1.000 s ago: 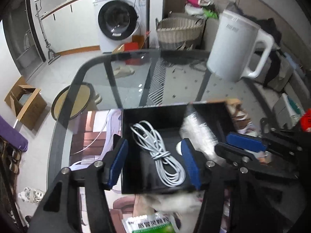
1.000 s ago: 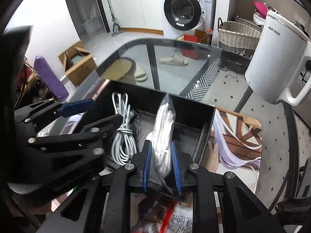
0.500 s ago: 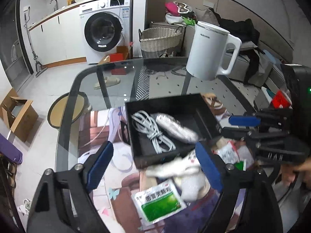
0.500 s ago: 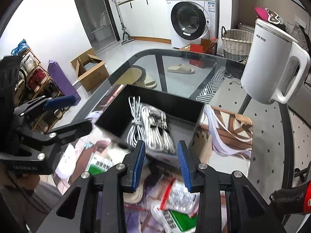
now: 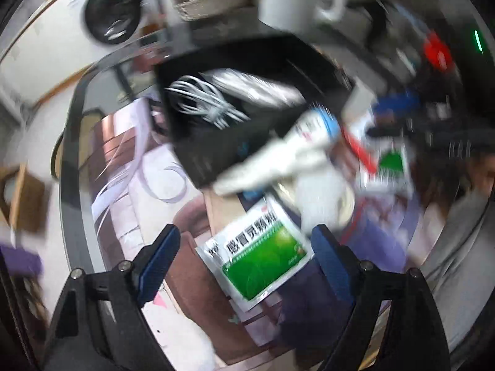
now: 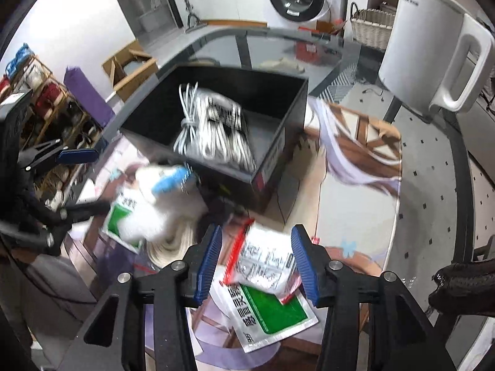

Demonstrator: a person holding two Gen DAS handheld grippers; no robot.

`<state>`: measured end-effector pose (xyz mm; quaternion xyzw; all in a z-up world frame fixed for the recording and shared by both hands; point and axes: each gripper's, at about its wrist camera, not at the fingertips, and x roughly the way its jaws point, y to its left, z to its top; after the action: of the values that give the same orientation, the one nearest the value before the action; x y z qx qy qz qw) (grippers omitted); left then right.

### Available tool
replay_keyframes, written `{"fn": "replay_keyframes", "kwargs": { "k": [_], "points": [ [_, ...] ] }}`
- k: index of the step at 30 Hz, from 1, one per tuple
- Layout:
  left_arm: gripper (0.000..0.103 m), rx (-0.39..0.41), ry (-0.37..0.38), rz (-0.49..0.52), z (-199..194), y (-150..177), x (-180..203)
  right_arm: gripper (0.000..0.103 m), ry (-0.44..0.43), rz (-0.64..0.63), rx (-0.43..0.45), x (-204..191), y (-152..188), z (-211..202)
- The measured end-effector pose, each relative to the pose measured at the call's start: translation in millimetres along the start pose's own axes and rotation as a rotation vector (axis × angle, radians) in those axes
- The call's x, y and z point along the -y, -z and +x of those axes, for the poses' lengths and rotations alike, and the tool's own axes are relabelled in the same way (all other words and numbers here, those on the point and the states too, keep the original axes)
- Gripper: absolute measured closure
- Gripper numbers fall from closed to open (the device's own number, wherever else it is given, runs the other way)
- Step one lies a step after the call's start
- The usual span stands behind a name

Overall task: Organize soft objects
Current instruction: 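Grasp the green sachet with the left tool while the right tool grasps the red-white packet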

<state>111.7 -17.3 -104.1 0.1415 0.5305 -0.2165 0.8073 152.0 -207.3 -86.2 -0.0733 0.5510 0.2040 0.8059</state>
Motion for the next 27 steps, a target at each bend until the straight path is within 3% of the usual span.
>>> {"fn": "replay_keyframes", "kwargs": {
  "k": [6,13,20,27],
  "points": [
    [0.016,-0.041,0.003,0.201,26,14,21,0.055,-0.007,0.004,-0.011,6,8,4],
    [0.011,-0.044,0.037,0.186,34,13,21,0.055,-0.034,0.048,-0.06,19,13,17],
    [0.009,-0.057,0.046,0.188,36,15,32,0.039,-0.042,0.047,-0.074,11,10,25],
    [0.003,-0.056,0.012,0.207,37,23,44,0.035,0.001,0.018,-0.096,3,11,36]
  ]
}}
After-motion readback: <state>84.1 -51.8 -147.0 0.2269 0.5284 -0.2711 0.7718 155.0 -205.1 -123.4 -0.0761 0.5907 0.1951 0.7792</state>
